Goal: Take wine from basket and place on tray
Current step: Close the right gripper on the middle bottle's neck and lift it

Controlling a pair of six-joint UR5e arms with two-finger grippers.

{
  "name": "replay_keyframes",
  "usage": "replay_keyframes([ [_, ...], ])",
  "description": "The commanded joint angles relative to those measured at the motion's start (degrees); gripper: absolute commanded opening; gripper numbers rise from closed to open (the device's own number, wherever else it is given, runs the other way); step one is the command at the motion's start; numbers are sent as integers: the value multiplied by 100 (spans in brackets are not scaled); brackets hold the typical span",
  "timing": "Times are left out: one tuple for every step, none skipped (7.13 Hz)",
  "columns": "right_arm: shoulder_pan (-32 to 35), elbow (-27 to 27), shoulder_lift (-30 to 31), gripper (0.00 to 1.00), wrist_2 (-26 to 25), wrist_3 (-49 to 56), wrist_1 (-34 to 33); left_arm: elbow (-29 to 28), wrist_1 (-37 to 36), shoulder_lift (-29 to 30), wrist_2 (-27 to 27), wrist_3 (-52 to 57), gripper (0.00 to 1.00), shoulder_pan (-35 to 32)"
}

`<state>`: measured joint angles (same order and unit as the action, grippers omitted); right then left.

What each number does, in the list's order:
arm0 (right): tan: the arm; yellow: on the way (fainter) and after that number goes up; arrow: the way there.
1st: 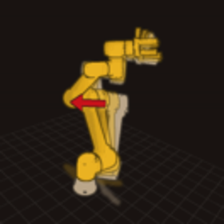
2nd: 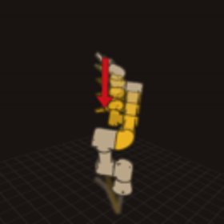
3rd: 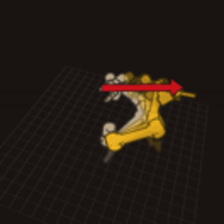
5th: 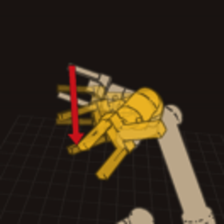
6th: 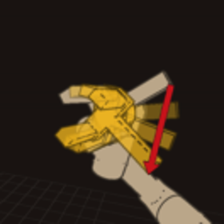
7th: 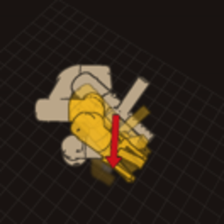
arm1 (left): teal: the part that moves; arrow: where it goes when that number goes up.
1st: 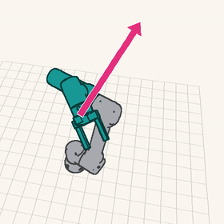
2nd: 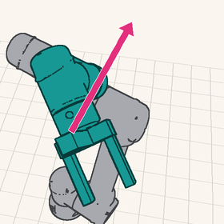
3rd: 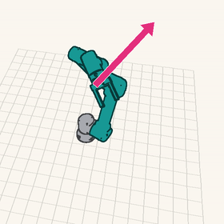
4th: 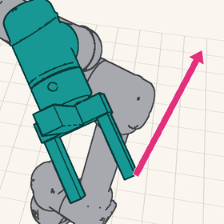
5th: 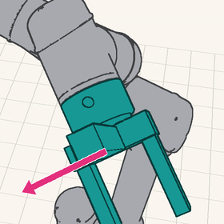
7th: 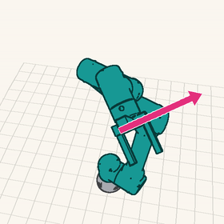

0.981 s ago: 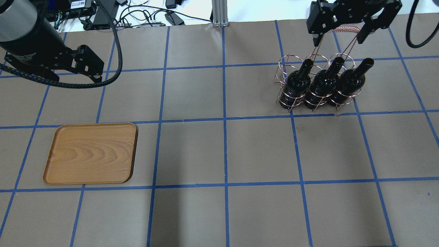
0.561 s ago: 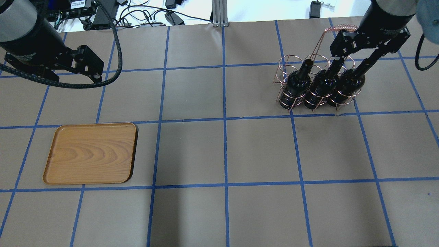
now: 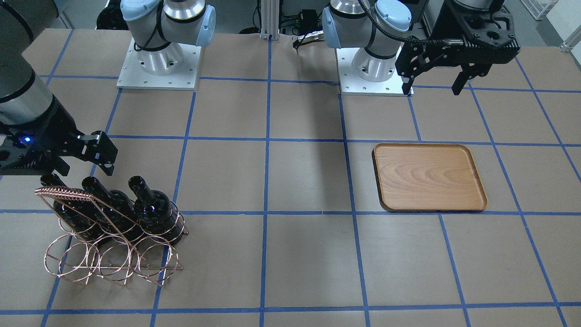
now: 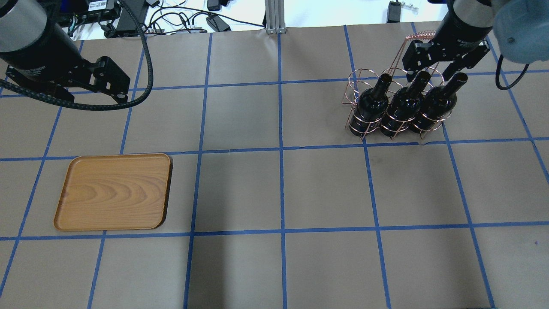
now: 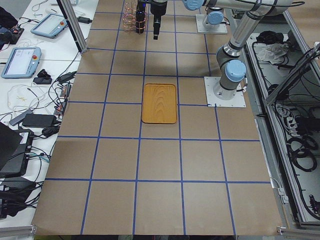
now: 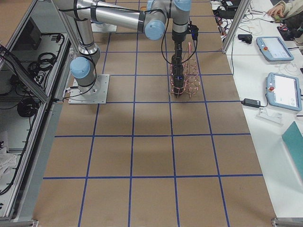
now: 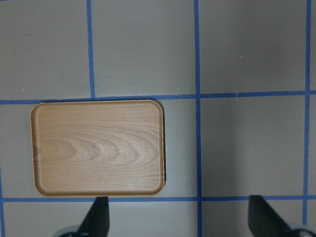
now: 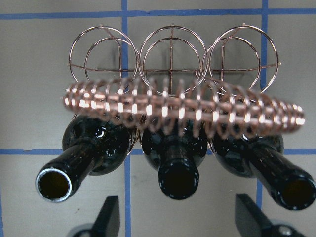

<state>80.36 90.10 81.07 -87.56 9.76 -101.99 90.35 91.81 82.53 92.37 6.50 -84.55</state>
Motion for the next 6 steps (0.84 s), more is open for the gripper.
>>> replay_keyframes([
  [6,7,-170,75,2,-9,-75,0,3,0,0,0,100,0],
  [6,7,-258,74,2,-9,-188,0,3,0,0,0,100,0],
  [6,25,-302,74,2,-9,-233,0,3,0,0,0,100,0],
  [6,16,-329,74,2,-26,-216,0,3,0,0,0,100,0],
  [6,25,-338,64,-7,-9,-172,0,3,0,0,0,100,0],
  [6,25,-338,63,2,-26,-137,0,-6,0,0,0,100,0],
])
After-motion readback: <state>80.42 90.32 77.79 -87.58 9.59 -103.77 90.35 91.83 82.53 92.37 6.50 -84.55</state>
